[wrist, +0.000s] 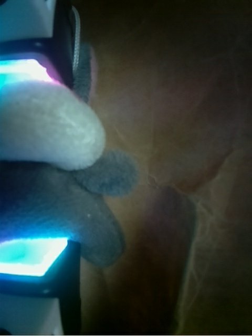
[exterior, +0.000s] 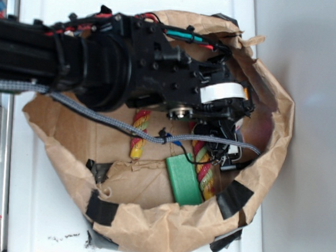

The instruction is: Grab the gray animal.

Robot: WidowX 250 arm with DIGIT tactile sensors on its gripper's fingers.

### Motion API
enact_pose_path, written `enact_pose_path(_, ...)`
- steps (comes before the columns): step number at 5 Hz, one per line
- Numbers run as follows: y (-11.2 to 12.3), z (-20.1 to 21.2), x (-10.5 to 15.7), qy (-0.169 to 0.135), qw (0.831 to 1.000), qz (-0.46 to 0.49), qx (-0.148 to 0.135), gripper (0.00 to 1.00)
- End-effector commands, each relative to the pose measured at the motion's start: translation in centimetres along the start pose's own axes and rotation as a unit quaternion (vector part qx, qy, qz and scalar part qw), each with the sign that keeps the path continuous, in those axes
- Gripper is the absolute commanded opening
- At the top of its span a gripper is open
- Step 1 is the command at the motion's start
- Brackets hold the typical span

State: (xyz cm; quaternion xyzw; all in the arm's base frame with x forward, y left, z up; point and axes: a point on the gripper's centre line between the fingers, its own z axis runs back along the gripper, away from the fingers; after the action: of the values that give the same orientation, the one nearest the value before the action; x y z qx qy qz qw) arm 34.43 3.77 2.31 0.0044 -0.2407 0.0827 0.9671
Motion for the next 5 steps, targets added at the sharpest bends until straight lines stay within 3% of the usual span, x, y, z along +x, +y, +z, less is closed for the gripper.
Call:
enact_pose_path(1, 1.0, 1.9, 1.1, -0.008, 1.0, -0.006, -0.025, 0.0)
enact_pose_path(4, 1.3, 10.1, 0.7, 0.017, 0.988, -0.027, -0.153, 0.0)
enact_pose_path(5, 1.6, 11.5, 0.5, 0.014, 0.983, -0.035, -0.177, 0.0)
